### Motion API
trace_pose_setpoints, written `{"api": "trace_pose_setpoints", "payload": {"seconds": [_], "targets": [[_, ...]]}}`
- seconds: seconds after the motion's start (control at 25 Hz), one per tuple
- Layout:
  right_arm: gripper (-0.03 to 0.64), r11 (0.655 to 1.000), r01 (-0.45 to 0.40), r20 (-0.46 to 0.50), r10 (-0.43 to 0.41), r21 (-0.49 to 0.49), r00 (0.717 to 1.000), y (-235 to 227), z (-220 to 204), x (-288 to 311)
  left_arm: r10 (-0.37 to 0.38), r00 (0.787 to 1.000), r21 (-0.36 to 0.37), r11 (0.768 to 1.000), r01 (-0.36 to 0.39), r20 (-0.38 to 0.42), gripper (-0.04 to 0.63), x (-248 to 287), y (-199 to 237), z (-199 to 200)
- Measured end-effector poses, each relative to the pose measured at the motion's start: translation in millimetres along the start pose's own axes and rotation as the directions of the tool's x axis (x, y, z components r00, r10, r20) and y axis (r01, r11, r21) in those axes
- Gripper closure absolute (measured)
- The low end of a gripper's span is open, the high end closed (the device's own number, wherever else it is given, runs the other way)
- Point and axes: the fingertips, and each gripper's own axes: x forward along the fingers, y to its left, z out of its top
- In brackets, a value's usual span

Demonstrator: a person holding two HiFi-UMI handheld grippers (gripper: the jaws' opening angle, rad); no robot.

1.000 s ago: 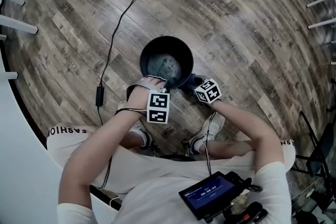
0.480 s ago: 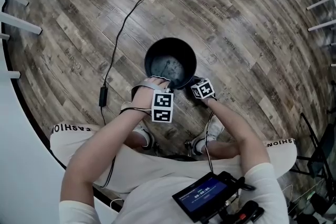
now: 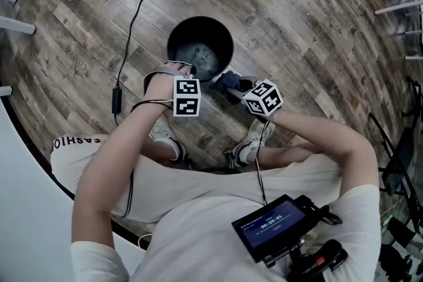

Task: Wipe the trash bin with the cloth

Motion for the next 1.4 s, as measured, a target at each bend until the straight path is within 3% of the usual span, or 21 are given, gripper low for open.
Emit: {"api": "trace_pose_setpoints", "payload": {"seconds": [0.12,0.24,0.56,1.4], "targets": [[0.532,1.000,-0.008,0.062,0.009,-0.006,0.998,14,30,-17,0.034,0.999,0.037,0.999,-0.033,-0.029,0.413,3,2,-3],[0.532,1.000,-0.010,0.085,0.011,-0.012,0.996,18,45,-17,0.073,0.996,0.070,0.995,-0.070,-0.043,0.507,3,7,-2],[0.532,1.000,0.000,0.081,-0.003,0.028,0.997,4,34,4,0.094,0.994,0.176,0.981,-0.083,-0.051,0.540,5,3,3],[0.532,0.996,0.061,-0.061,-0.057,0.070,0.996,-50,-77,133,0.098,0.995,0.149,0.985,-0.093,-0.031,0.543,7,11,17]]}}
